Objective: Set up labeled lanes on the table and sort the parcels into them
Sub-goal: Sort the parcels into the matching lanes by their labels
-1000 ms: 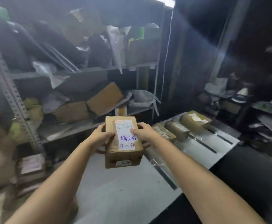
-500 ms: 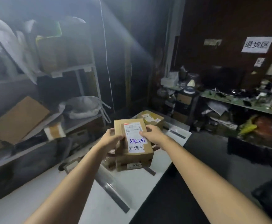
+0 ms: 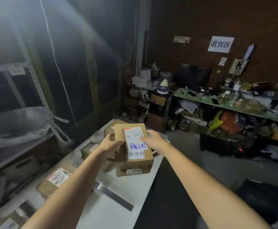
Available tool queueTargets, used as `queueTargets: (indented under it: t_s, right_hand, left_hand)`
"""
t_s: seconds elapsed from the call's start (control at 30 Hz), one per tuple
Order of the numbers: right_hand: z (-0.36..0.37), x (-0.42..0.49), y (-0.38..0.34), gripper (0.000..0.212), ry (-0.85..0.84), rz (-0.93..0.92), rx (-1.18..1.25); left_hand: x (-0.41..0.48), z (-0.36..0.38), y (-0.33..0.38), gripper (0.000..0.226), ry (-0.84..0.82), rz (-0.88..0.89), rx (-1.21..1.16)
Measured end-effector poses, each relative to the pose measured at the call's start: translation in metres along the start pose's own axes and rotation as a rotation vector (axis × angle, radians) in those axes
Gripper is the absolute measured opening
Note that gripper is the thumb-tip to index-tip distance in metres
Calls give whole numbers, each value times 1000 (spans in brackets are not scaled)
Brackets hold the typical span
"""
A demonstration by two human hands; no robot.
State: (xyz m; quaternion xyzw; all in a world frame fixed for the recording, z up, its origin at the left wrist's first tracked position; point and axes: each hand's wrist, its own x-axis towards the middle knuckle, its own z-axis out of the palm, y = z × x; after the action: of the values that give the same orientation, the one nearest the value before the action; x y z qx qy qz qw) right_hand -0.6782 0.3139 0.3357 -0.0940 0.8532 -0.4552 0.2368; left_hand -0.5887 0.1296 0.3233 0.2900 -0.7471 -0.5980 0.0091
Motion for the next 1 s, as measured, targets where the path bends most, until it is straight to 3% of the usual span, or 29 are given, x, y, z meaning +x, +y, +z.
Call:
queueTargets:
  t_s: [0.2, 0.33, 0.47, 0.53, 1.0]
  right_hand:
    - [-39, 57, 4, 34, -19, -1, 25]
    - [-68, 118, 11, 43, -59, -37, 6]
    - [-91, 176, 11, 34, -168, -74, -31]
    - [-97, 201, 8, 40, -217, -106, -64]
    - [-46, 349, -48, 53, -483, -241, -181]
  left_hand:
    - [54, 36, 30, 54, -18, -82, 16]
    - [97, 66, 43, 48, 47, -106, 15]
    - [133, 87, 54, 52, 145, -179, -23]
    - [145, 93, 59, 55, 184, -218, -47]
    - [242, 61, 47, 60, 384, -336, -203]
